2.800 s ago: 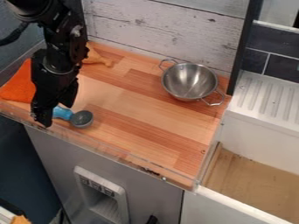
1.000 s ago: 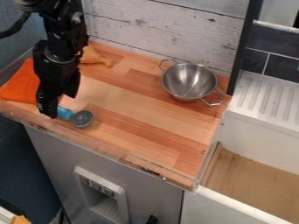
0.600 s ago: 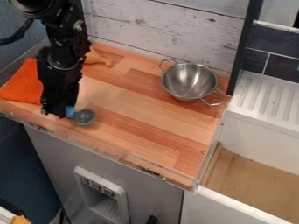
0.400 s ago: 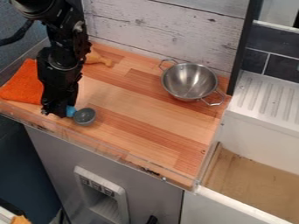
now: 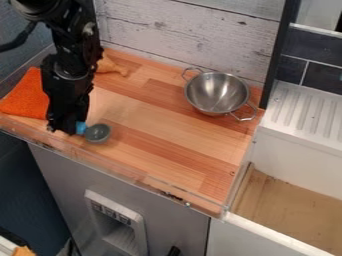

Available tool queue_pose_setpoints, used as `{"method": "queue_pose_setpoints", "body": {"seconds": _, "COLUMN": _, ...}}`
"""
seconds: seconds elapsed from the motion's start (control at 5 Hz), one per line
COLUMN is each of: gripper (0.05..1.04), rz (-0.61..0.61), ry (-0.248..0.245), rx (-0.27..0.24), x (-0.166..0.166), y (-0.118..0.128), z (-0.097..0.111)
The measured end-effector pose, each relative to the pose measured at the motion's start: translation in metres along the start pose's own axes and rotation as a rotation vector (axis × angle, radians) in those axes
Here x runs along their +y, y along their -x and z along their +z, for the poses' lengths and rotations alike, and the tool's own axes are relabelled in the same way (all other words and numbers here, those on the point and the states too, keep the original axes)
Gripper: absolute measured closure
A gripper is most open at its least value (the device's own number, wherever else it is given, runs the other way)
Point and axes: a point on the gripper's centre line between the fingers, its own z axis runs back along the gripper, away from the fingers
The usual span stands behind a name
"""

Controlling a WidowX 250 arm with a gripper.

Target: Move the blue spoon to the bottom right side of the table

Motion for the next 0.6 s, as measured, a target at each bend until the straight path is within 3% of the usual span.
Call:
{"method": "queue_pose_setpoints", "body": {"seconds": 0.4, "gripper": 0.721, "rz": -0.050, "ry": 0.145, "rx": 0.060, "x": -0.010, "y": 0.031, "z": 0.059}}
{"method": "queue_pose_setpoints", "body": {"seconds": 0.6, "gripper": 0.721, "rz": -0.091, "ry": 0.182, "rx": 0.103, "x": -0.006, "y": 0.060, "z": 0.074}}
